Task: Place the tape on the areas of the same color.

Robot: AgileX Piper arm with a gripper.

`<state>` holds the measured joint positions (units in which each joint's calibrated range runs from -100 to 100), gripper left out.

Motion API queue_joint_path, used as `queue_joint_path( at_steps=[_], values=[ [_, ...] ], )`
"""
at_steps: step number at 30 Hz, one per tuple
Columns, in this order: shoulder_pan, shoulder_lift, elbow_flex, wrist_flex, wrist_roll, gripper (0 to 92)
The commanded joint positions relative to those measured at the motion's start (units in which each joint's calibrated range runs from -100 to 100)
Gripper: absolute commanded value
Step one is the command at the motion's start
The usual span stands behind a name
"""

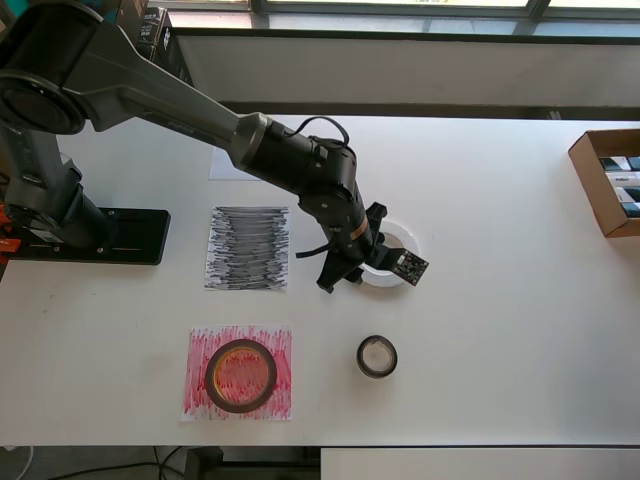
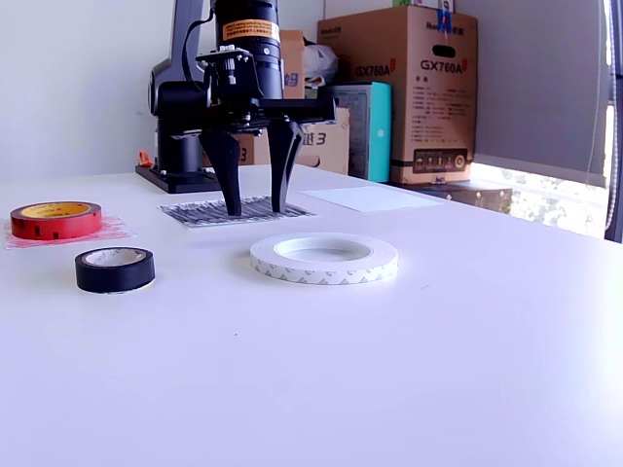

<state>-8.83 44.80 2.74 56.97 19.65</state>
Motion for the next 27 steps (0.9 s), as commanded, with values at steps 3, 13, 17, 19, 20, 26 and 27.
queue_joint_path(
  at_steps=[3, 13, 17, 19, 20, 26, 27],
  values=[
    [-0.5, 1.7, -2.4, 0.0, -0.6, 47.0],
    [-0.5, 5.2, -5.8, 0.5, -0.6, 54.4],
    [-0.5, 5.2, -5.8, 0.5, -0.7, 54.4],
    [-0.1, 5.2, -5.8, 0.5, -0.7, 54.4],
    [0.0, 5.2, -5.8, 0.4, -0.6, 54.4],
    [0.7, 5.2, -5.2, 0.3, -0.3, 54.4],
    [0.8, 5.3, -5.1, 0.3, -0.2, 54.4]
  ],
)
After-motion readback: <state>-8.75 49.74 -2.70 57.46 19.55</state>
